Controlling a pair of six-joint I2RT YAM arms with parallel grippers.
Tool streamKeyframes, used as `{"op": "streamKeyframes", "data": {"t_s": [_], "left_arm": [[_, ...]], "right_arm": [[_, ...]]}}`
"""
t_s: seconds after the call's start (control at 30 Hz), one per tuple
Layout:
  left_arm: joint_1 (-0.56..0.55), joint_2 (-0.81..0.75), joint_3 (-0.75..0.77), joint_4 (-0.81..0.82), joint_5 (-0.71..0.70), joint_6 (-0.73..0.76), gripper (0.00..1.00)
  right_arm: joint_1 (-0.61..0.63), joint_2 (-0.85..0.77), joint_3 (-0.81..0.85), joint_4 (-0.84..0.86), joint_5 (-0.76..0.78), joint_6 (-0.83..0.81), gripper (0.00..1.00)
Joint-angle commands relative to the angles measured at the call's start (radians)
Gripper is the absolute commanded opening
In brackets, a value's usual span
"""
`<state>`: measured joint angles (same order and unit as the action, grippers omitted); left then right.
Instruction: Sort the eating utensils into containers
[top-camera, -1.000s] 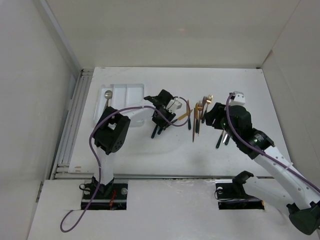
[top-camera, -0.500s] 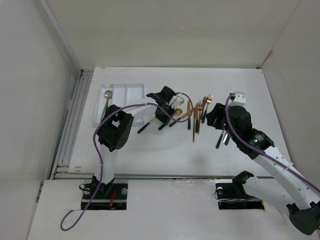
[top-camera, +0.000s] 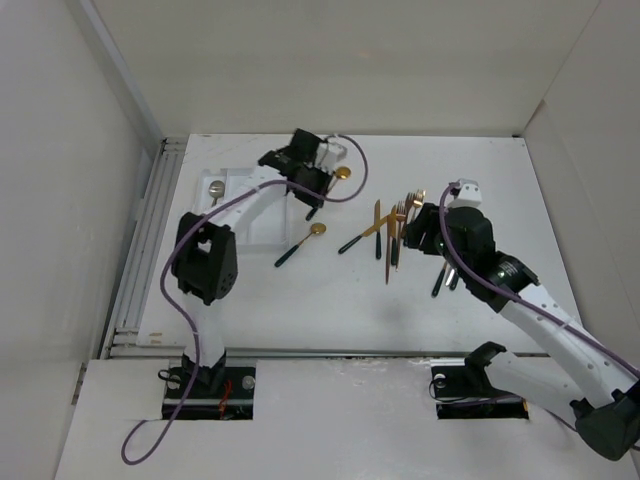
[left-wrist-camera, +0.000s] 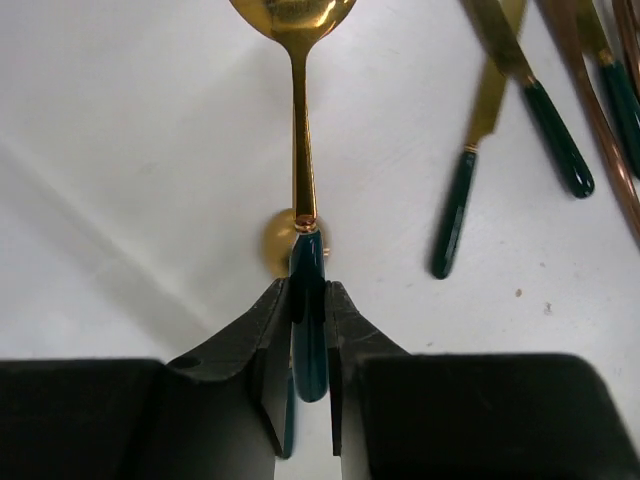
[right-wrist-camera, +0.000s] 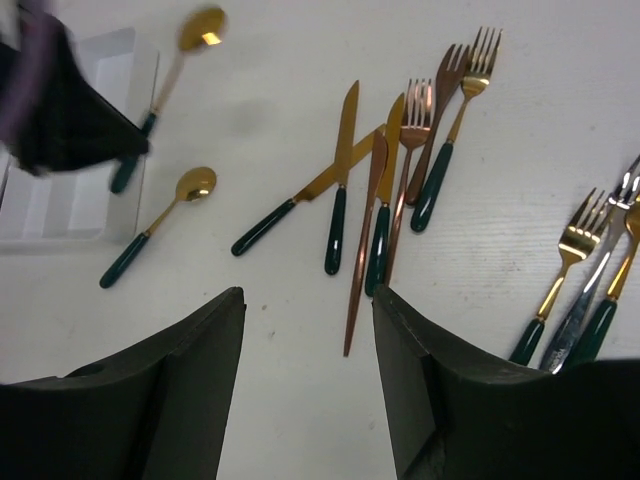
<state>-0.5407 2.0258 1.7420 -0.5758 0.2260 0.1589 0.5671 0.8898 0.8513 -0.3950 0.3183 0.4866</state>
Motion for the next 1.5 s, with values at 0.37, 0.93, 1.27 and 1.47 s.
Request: {"op": "streamKeyframes", "data": {"t_s": [0.37, 0.93, 1.27, 1.47], "left_arm": [[0.553, -0.322, -0.294, 0.105, -0.134, 0.131, 0.00], [0.686, -0.125, -0.351, 0.197, -0.123, 0.160, 0.15], [0.686, -0.188, -0.254, 0.120, -0.044, 0.139, 0.52], [0.544, -0.334, -0.249, 0.102, -0.043, 0.139, 0.55]], "right_arm": [[0.033, 0.308, 0.090, 0.225, -0.128, -0.042, 0.58], [0.053, 0.347, 0.146, 0.216, -0.119, -0.052, 0.58], [0.053, 0.347, 0.146, 0.216, -0.108, -0.052, 0.58], [0.053, 0.313, 0.112, 0.216, -0.108, -0.052, 0.58]]}}
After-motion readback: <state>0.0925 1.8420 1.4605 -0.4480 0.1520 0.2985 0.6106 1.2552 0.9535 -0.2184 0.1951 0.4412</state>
